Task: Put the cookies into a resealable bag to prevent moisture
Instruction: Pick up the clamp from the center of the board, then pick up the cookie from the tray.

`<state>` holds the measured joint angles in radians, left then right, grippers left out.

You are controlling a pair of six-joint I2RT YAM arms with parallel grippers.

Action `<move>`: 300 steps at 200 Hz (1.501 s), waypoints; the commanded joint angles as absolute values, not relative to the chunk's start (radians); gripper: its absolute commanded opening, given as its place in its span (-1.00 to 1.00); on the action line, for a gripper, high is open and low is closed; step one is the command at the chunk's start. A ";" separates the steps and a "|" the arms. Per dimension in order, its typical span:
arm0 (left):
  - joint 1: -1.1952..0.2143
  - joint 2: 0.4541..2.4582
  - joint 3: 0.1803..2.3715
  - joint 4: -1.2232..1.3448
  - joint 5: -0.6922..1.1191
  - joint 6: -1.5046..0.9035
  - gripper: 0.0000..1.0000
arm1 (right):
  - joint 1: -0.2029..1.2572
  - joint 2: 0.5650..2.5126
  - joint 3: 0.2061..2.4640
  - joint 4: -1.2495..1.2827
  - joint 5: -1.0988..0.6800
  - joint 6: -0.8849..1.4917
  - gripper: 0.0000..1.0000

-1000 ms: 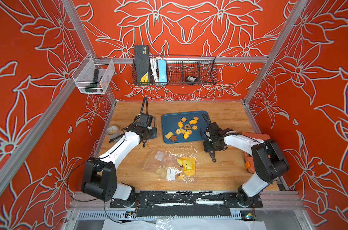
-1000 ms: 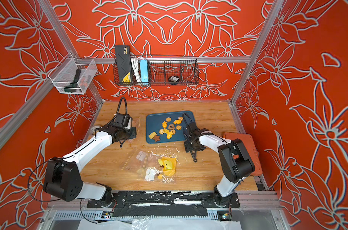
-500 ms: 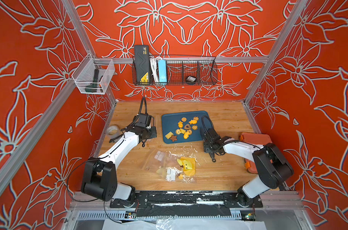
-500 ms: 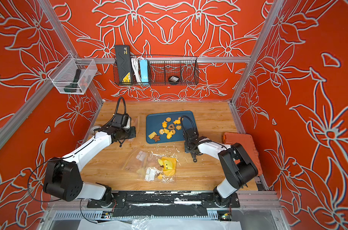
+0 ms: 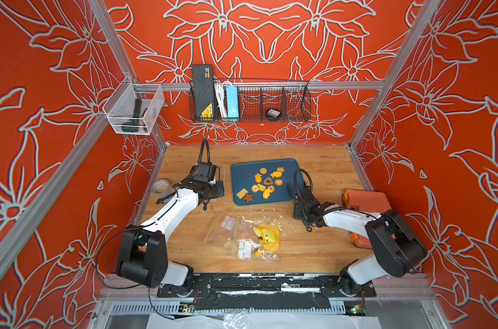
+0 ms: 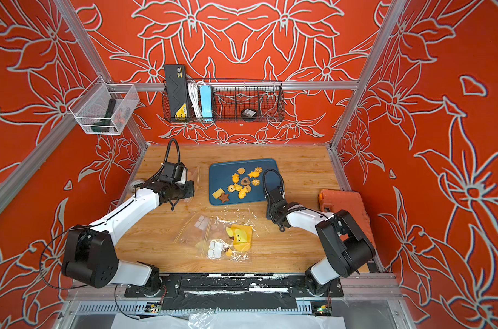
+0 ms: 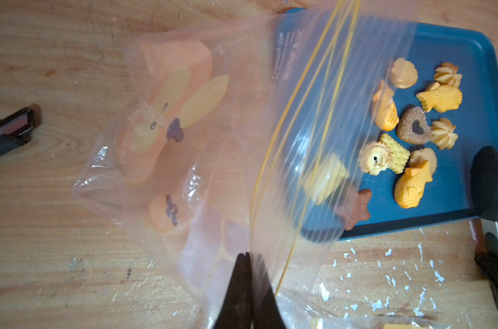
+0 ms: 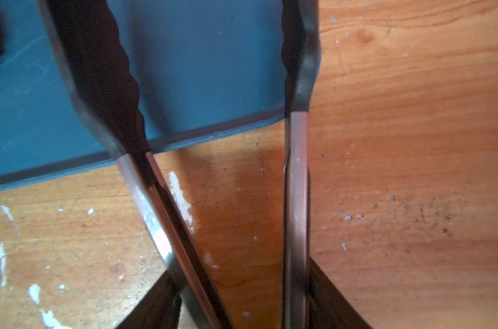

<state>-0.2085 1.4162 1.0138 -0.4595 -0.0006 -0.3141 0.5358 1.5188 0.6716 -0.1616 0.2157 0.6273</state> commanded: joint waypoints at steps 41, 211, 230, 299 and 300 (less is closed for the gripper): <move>-0.199 1.388 1.001 -0.449 0.008 -0.302 -1.00 | 0.535 1.365 0.624 -0.291 0.268 0.590 -0.10; -0.199 1.507 1.129 -0.499 0.072 -0.299 -1.00 | 0.566 1.278 0.880 -0.609 -0.244 0.312 -0.03; -0.199 1.519 1.139 -0.497 0.071 -0.300 -1.00 | 0.586 1.321 0.920 -0.616 -0.231 0.302 -0.03; -0.199 1.545 1.142 -0.476 0.090 -0.298 -1.00 | 0.633 1.440 1.023 -0.638 -0.140 0.328 0.01; -0.199 1.545 1.142 -0.476 0.090 -0.298 -1.00 | 0.634 1.442 1.024 -0.639 -0.138 0.328 0.02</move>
